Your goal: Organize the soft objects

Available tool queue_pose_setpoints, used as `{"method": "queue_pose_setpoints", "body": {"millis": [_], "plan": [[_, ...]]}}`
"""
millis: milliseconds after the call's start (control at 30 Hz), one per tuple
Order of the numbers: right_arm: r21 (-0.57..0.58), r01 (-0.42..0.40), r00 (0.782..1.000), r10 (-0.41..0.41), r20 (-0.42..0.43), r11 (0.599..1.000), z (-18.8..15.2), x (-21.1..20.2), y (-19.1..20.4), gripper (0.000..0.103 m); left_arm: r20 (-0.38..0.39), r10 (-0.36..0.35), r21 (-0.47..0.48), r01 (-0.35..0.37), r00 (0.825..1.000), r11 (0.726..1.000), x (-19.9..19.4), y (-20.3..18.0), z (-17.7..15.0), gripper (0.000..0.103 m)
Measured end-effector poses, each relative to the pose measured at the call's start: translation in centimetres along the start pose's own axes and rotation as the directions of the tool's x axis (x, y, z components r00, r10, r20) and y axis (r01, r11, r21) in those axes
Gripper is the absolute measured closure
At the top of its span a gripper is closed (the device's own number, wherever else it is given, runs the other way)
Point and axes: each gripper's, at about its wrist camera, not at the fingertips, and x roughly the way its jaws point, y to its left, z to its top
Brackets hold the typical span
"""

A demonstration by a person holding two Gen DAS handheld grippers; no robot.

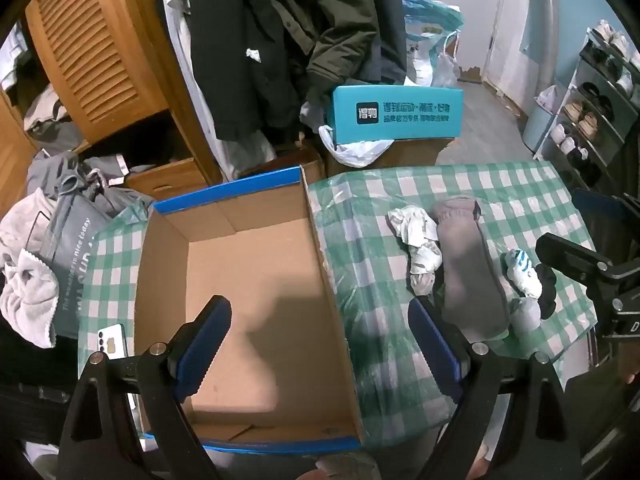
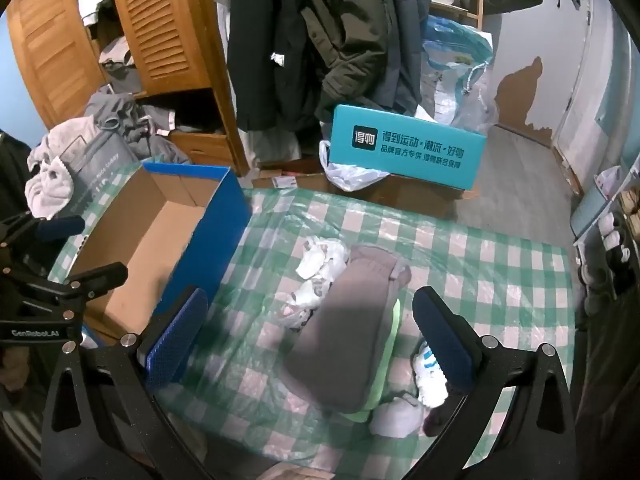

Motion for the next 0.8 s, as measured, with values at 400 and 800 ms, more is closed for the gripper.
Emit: {"method": "queue_pose_setpoints", "body": {"millis": [400, 800], "plan": [[0.000, -0.004, 1.000, 0.004, -0.003, 1.000, 0.0, 0.1, -0.1, 0.001, -0.030, -0.050, -0.018, 0.049, 0.998, 0.999, 0.8, 0.9, 0.1, 0.012], [0.009, 0.016, 1.000, -0.016, -0.017, 1.000, -0.2, 0.6, -0.6, 0.001, -0.015, 0.001, -0.003, -0.001, 1.000, 1.000, 0.8, 0.0, -0.1, 0.012]]}}
